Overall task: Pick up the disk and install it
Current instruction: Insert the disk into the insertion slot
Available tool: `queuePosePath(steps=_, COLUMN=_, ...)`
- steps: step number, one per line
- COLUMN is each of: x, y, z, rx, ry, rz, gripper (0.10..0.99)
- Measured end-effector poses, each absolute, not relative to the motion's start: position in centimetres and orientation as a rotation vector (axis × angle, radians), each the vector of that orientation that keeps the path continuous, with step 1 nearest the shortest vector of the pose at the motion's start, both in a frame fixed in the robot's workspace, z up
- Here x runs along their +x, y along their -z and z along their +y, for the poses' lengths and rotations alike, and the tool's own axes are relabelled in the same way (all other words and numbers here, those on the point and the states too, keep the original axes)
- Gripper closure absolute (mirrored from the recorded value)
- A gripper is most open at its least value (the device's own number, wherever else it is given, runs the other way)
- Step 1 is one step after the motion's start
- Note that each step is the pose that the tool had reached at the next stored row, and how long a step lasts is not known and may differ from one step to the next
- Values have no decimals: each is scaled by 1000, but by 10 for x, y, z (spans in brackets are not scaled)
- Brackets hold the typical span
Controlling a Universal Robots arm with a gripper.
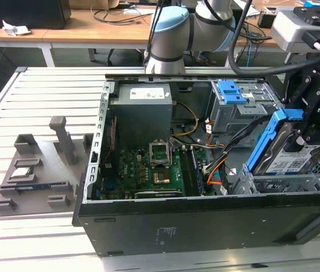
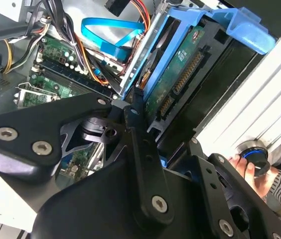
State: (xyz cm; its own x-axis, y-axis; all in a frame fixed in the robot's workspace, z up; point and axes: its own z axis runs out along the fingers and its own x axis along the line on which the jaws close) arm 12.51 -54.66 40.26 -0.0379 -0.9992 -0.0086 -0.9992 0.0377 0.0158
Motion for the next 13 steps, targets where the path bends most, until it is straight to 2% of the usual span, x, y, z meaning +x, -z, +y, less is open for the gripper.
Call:
queuePosePath(steps=4, x=125, y=-398, z=-547, rx=2176, ry=27, rz=-2259, gripper=714)
queuePosePath(steps=5, x=125, y=-398, z=-547, rx=2176, ry=27, rz=-2259, gripper=647)
queuePosePath(steps=10, x=125, y=-398, z=-547, rx=2176, ry=27, rz=-2259, gripper=663)
queuePosePath(steps=11, x=125, y=-398, z=-547, rx=2176, ry=27, rz=-2260, gripper=792)
queuePosePath(steps=13, x=125, y=-398, z=-547, rx=2176, ry=27, rz=-2260, gripper=910)
